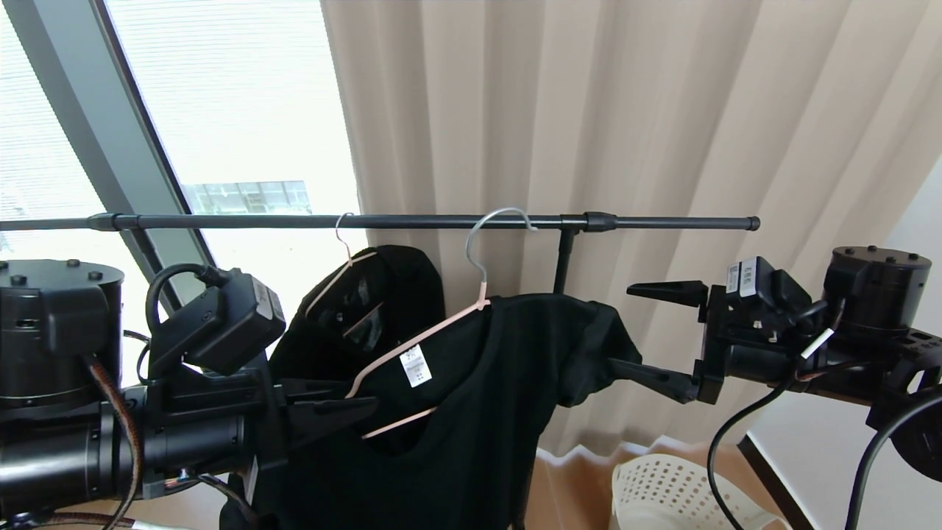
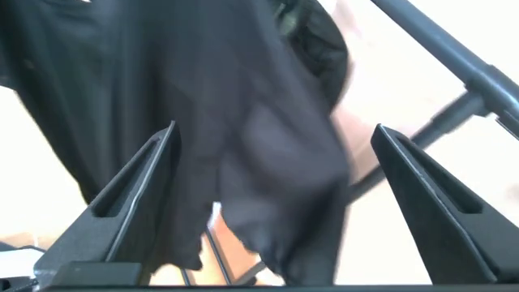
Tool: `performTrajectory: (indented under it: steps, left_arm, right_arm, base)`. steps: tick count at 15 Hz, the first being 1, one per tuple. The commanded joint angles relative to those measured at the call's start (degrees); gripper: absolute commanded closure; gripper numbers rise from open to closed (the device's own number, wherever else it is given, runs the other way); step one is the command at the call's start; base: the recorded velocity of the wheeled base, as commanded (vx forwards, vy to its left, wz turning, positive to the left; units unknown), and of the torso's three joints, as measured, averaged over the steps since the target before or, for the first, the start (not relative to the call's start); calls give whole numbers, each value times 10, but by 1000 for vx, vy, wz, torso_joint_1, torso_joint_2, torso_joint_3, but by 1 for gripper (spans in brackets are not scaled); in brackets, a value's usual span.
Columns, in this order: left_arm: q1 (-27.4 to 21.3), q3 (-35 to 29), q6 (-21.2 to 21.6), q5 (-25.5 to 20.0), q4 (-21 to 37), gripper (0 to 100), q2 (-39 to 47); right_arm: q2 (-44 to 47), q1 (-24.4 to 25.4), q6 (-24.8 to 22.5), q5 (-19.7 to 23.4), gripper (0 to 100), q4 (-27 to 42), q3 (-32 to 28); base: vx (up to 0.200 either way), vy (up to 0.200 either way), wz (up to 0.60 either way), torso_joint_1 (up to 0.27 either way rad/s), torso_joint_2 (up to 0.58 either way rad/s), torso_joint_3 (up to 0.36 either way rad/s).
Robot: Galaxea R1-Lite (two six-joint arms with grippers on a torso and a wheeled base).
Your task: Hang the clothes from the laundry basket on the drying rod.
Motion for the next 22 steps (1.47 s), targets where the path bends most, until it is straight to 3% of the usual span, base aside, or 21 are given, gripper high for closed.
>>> performTrajectory:
  steps: [1, 6, 11, 12, 22]
  left_arm:
    - [-1, 5, 1, 0, 0, 100, -20]
    - [-1, 7, 0, 0, 0, 100, -34]
    - [-1, 17, 0, 0, 0, 100, -45]
    - [-1, 19, 0, 0, 1, 100, -45]
    - [0, 38, 0, 0, 0, 100, -59]
  right_arm:
    - [26, -11, -1, 0, 0, 0, -6]
    - [68, -16, -40, 0, 0, 1, -13]
    - [87, -29, -46, -1, 0, 1, -26]
    - [88, -30, -47, -1, 100, 1, -26]
    - [96, -72, -45, 0, 100, 4, -52]
  base:
    - [0, 0, 0, 0, 0, 0]
    - [0, 0, 0, 0, 0, 0]
    - [0, 0, 0, 0, 0, 0]
    - [0, 0, 0, 0, 0, 0]
    - [0, 0, 0, 0, 0, 0]
